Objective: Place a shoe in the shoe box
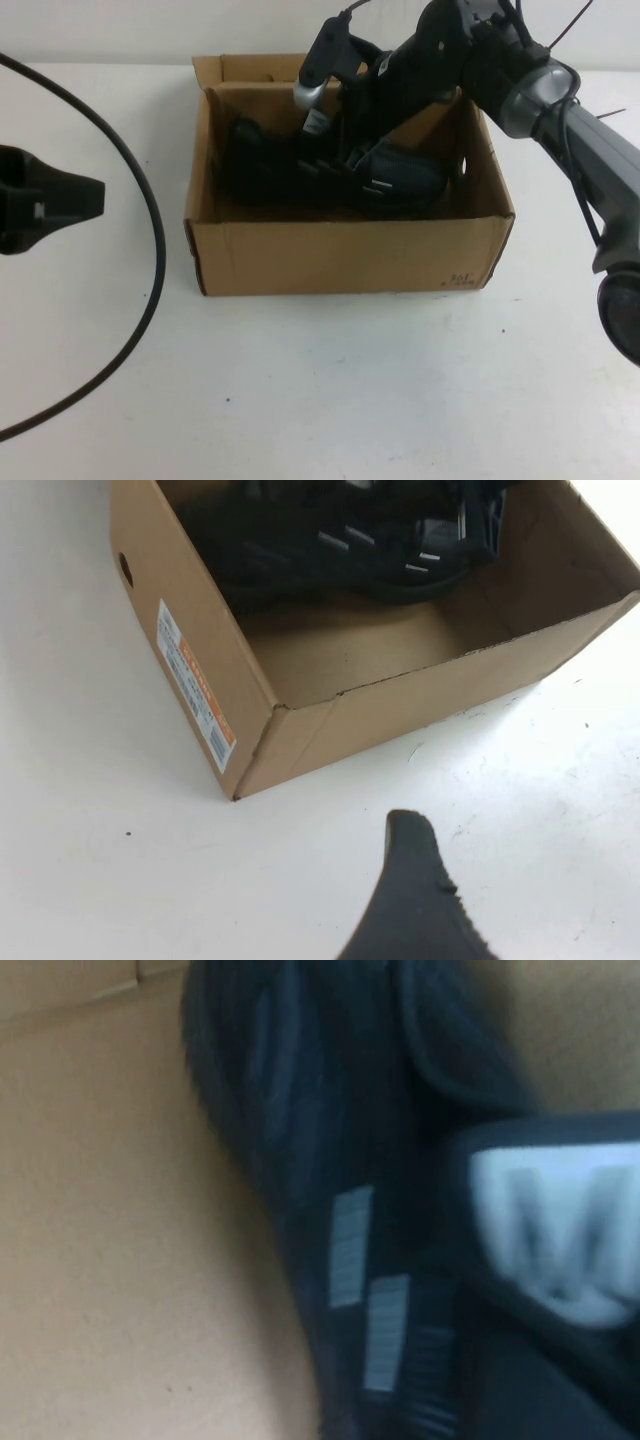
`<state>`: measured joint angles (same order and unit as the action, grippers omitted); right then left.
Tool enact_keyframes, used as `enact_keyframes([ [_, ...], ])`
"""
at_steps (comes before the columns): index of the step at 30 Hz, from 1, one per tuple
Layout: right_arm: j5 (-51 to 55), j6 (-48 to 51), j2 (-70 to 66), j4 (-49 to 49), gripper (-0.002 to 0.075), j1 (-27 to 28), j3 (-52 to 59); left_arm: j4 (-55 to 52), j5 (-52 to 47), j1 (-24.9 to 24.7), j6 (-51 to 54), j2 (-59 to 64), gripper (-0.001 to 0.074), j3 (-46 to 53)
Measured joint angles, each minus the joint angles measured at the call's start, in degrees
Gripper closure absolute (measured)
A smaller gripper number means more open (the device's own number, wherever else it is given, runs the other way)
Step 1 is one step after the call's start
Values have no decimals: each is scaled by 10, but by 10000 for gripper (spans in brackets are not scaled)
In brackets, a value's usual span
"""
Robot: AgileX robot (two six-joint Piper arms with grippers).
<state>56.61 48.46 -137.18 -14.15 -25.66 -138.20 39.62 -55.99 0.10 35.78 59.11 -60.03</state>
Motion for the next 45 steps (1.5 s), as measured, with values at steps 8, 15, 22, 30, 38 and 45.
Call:
enact_keyframes([
  [8, -11, -30, 23, -17, 346, 8, 0, -28, 0, 0, 4, 0, 327, 0],
  [15, 7, -81, 106, -14, 552, 21, 0, -27, -9, 0, 108, -4, 532, 0],
  [22, 66, -152, 219, -37, 730, 60, -5, -7, -17, -8, 236, -64, 723, 0],
  [30, 155, -230, 340, -58, 741, 138, 2, -25, 53, -29, 199, -148, 736, 0],
  [38, 164, -266, 491, -62, 741, 161, 69, 24, 88, -29, 183, -237, 736, 8],
  [45, 149, -281, 637, -48, 741, 161, 181, 39, 97, -29, 169, -304, 736, 74],
])
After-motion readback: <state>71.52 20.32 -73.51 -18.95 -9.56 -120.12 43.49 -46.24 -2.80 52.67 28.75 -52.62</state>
